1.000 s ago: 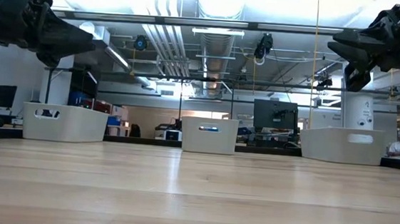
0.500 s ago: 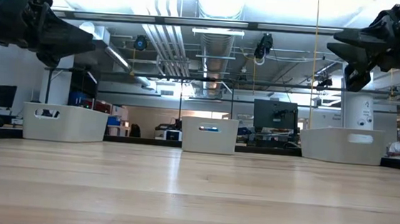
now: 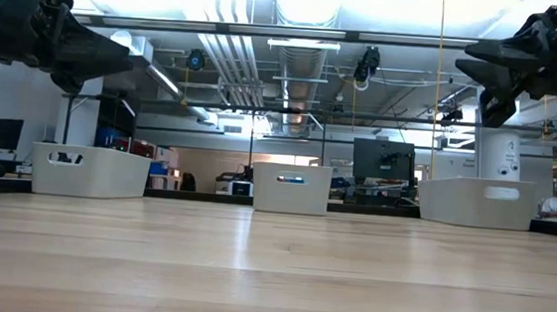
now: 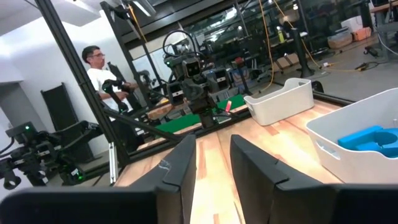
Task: Sort blocks
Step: Return to Home Position
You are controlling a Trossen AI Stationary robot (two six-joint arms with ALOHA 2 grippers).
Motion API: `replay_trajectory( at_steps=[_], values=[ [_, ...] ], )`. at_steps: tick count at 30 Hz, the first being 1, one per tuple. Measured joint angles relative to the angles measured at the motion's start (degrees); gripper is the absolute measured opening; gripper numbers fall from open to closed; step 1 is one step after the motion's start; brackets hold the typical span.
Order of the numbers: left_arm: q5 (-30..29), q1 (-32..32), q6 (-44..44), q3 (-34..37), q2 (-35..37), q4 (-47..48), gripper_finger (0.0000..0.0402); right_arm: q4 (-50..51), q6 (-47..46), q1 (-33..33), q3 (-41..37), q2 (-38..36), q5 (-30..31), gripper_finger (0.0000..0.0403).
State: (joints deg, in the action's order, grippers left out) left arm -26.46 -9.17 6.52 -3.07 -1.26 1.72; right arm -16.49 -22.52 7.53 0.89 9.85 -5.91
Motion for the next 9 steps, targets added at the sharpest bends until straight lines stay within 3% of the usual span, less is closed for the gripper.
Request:
replay_trajectory(
  at_steps=[9],
  values=[
    [0.00, 0.02, 0.00, 0.00, 0.00, 0.00, 0.0151, 0.00, 0.00, -0.02, 0.13, 0.00, 0.00, 0.0069]
  ],
)
